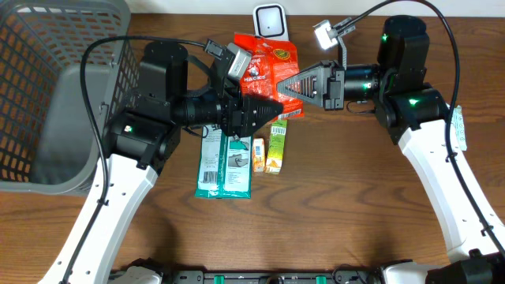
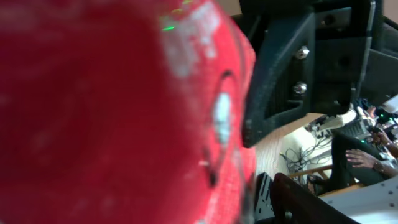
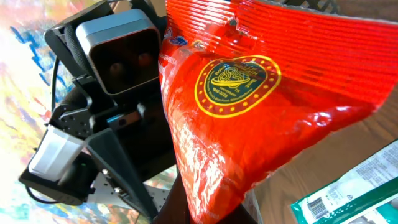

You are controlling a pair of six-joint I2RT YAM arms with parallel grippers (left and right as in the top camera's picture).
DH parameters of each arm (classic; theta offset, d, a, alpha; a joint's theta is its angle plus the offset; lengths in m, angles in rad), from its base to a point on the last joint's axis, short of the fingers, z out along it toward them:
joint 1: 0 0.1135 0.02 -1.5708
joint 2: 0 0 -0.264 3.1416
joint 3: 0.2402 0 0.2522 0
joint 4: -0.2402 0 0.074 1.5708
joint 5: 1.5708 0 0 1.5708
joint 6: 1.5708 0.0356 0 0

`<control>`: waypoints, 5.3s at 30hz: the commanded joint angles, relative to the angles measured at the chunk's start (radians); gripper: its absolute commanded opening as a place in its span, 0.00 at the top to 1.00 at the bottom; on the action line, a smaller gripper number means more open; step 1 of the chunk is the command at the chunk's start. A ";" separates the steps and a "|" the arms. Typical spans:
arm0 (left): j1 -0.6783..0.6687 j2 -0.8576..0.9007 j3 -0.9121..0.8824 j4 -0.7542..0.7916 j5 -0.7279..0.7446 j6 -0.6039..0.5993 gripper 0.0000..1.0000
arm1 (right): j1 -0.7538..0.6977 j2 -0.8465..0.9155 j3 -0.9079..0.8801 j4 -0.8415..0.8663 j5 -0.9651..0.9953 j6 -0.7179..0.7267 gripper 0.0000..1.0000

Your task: Scan the item barcode

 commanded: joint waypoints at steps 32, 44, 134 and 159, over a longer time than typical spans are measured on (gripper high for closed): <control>-0.003 0.006 0.016 0.022 -0.031 0.020 0.45 | 0.012 -0.006 0.019 0.005 0.031 0.013 0.99; -0.003 0.005 0.016 0.097 -0.031 0.020 0.59 | 0.019 -0.006 0.019 0.002 0.026 0.014 0.99; -0.080 0.997 0.247 1.223 -0.942 1.012 0.93 | -0.232 -0.006 -0.294 -0.911 0.900 -0.525 0.01; -0.179 0.765 0.247 0.938 -0.954 0.769 0.93 | -0.232 -0.006 -0.294 -0.911 0.900 -0.525 0.01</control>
